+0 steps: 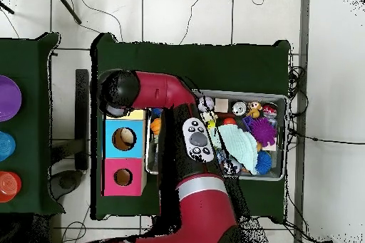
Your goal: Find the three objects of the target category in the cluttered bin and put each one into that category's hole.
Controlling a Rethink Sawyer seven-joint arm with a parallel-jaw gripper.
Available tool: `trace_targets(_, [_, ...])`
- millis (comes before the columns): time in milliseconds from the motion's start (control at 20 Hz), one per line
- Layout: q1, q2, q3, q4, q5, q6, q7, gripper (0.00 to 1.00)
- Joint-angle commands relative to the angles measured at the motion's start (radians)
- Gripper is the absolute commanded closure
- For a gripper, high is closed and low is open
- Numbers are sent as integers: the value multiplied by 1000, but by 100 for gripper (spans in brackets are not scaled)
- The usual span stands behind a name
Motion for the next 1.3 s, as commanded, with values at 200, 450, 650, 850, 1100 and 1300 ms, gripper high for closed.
trace_targets(200, [-59, -56, 105, 119, 25, 110, -43, 100])
trace_targets(450, [-53, -15, 101, 92, -5, 72, -30, 100])
trace_targets(650, [-25, 41, 84, 37, -22, 35, 1, 100])
trace_targets(850, [14, 75, 43, 1, -59, -12, 36, 100])
trace_targets(1100, [22, 91, 18, -36, -105, -29, 14, 100])
trace_targets(1300, [19, 100, 27, -10, -111, -83, 20, 100])
